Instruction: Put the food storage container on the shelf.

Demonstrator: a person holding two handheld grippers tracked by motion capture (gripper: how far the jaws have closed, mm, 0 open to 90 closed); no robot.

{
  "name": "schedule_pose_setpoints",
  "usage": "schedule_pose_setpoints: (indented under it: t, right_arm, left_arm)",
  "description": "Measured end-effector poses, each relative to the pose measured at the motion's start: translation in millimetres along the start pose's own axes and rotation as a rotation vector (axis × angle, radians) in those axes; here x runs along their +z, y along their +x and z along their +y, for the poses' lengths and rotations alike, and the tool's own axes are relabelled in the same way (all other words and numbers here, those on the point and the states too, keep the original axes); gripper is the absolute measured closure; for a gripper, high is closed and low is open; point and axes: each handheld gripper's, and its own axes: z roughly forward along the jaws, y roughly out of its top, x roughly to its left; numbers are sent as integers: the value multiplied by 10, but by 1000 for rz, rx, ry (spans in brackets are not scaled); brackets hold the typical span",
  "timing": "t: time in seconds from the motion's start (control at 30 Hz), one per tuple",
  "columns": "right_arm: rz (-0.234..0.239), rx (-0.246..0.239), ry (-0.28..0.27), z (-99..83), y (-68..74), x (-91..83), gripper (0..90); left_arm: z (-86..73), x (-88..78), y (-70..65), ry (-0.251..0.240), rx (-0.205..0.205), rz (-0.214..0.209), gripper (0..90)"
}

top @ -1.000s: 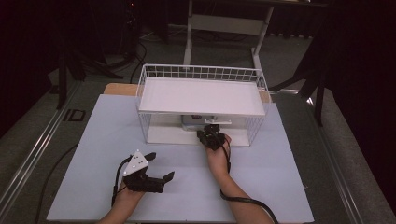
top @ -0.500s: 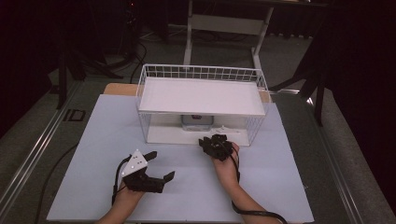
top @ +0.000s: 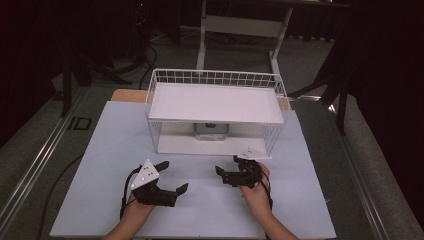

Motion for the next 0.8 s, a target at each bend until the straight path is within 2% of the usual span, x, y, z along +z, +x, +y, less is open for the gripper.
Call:
schedule_pose_setpoints:
  t: [0.07,0.17,0.4,0.53,0.57,0.63,0.8]
  right_arm:
    - [5,2,-7,-29,-13,-55,160]
    - [13,15,-17,-49,-31,-147,160]
    - [1,-7,-31,-94,-39,-390,162]
    - [0,-18,-42,-138,-60,-510,172]
    - [6,-13,-49,-150,-68,-541,192]
    - [12,-17,-51,-173,-96,-598,193]
    - [22,0,-63,-234,-136,-725,193]
  left_arm:
    - [3,-8,1,4,6,5,28]
    - [0,-25,7,6,-6,-2,28]
    - [45,-121,11,8,-11,-7,28]
    - [79,-154,37,27,-13,-15,28]
    - [96,-158,44,34,-1,-23,28]
    - [116,-177,58,40,16,-6,28]
    - [81,-248,90,66,-2,2,28]
